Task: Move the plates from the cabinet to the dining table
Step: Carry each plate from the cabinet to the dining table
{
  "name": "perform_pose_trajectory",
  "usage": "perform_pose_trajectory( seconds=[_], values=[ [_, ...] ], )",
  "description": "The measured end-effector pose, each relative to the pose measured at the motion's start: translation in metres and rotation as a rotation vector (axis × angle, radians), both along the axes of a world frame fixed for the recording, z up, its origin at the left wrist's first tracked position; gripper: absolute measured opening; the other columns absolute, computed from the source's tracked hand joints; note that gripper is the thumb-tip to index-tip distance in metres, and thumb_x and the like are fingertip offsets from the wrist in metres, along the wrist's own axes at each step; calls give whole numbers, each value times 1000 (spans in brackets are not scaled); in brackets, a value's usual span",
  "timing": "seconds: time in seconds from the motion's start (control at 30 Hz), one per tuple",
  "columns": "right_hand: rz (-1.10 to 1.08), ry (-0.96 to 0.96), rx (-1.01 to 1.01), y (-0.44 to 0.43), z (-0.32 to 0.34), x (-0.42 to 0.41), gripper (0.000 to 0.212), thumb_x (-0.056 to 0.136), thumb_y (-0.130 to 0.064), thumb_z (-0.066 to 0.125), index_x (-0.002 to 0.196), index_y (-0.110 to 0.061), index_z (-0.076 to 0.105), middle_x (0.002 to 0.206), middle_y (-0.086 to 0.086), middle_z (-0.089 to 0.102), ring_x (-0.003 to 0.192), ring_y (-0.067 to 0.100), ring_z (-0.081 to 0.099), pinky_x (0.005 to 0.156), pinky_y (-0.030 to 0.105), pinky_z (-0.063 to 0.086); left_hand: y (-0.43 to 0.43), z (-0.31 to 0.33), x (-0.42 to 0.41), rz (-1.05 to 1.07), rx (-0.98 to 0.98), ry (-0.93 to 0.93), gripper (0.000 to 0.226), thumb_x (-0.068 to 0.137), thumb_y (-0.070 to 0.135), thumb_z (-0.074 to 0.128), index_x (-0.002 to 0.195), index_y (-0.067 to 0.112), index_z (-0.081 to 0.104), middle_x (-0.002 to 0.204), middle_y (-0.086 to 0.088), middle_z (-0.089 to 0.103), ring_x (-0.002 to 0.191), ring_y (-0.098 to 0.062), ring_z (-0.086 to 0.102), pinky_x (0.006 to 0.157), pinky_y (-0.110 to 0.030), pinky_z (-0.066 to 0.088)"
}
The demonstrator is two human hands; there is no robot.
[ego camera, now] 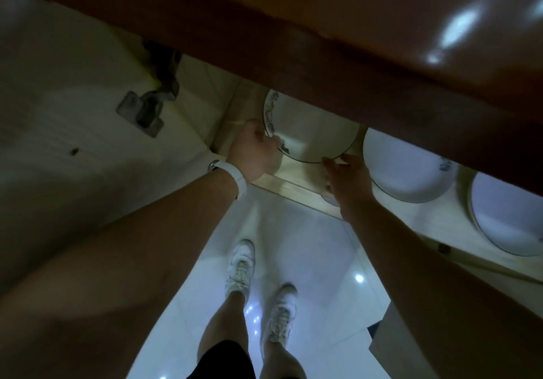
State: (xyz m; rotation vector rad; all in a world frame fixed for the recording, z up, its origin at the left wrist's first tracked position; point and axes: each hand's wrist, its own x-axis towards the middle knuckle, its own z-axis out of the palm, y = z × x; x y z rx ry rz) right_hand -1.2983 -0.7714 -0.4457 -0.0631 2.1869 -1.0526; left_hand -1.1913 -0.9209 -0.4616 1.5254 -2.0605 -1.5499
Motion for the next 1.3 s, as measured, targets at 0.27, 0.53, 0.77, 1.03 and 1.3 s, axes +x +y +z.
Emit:
perform_pose_trajectory(
  seconds=[0.27,0.53,0.77,1.03,1.3],
  values=[
    [-351,-403,-261,-24,-5,-7,25,90,8,55,85,-17,56,95,10,62,98,26,60,98,46,52,-5,-21,-15,-68,11,12,26,88,3,62,113,-6,60,110,-17,66,102,-25,61,69,-2,40],
    [-397,-379,-481,-22,-24,-7,86,67,22,39,137,-27,47,131,13,57,111,36,61,75,51,59,-9,-40,-15,-53,135,82,36,74,2,67,108,7,59,100,-5,67,95,-21,66,86,-38,57],
    [-410,-427,-540,6,-12,14,96,68,27,34,139,-37,45,133,10,53,114,35,61,79,54,58,9,-48,12,-33,269,120,43,61,15,70,99,27,53,109,-5,68,104,-21,66,94,-47,53],
    [-449,-406,-420,54,21,36,62,78,18,37,125,-22,48,126,12,55,110,36,61,79,50,59,36,16,9,-3,282,197,40,68,2,53,105,17,51,99,-5,61,95,-26,63,83,-35,53],
    [-518,-404,-416,106,58,57,59,81,15,39,131,-16,46,125,8,56,107,33,63,71,40,60,60,49,18,-151,342,173,47,80,-11,50,109,25,55,103,0,68,92,-21,66,74,-36,58]
  ],
)
